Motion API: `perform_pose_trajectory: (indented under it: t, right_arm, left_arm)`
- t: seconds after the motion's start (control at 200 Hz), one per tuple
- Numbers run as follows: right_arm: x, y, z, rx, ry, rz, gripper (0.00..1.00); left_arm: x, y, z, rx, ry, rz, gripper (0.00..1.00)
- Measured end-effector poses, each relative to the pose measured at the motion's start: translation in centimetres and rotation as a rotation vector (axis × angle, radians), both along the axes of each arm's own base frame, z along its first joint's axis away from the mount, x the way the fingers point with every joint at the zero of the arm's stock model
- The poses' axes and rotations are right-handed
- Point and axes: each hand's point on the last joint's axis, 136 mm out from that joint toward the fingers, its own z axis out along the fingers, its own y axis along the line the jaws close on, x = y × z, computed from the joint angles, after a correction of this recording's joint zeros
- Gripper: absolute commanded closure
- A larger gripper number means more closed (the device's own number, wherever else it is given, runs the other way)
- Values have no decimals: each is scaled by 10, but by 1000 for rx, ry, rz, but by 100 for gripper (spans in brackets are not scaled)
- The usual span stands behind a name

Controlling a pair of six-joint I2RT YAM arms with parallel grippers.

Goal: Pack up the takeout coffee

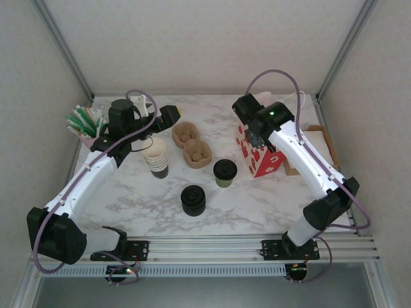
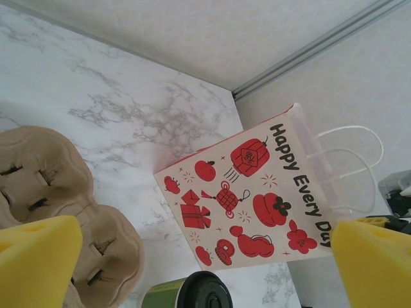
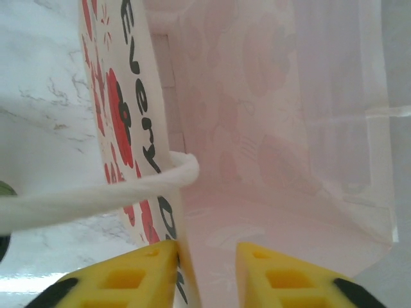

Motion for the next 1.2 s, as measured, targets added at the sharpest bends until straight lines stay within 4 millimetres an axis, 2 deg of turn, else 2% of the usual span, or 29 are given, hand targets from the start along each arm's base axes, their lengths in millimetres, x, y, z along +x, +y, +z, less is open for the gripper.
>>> perform_pose_trajectory:
  t: [0.135, 0.22, 0.275, 0.396, 0.501, 0.601, 0.751, 0.861, 0.961, 1.071, 1.197]
  right_arm:
    - [-8, 1, 16, 63, -39, 3, 46]
    - [-14, 2, 31, 119, -70, 17, 27]
    - [-19, 4, 41, 173, -95, 21, 17]
    - [-30, 13, 64, 302, -134, 67, 1]
    - [-37, 30, 80, 421, -149, 121, 1]
    - [-42, 55, 90, 504, -144, 195, 1]
    - [-46, 101, 103, 579, -122, 314, 1]
    - [-46, 138, 107, 601, -96, 394, 1]
    - [-37, 171, 103, 599, -74, 434, 1]
    - [-18, 205, 92, 570, -68, 443, 1]
    - [5, 239, 66, 532, -49, 441, 1]
  left_arm:
    - [-2, -2, -2, -4, 8, -3, 0]
    - [-3, -1, 2, -9, 2, -1, 0]
    - [-6, -2, 7, -15, -11, -3, 0]
    - [-16, -3, 23, -23, -54, -5, 0]
    - [-23, 1, 39, -26, -99, 10, 0]
    - [-23, 4, 48, -15, -131, 29, 0]
    - [-13, 8, 56, 20, -151, 52, 0]
    - [0, 16, 50, 31, -136, 79, 0]
    - [17, 33, 39, 30, -108, 125, 0]
    - [37, 56, 26, 16, -71, 184, 0]
    - [57, 81, 10, -15, -32, 243, 0]
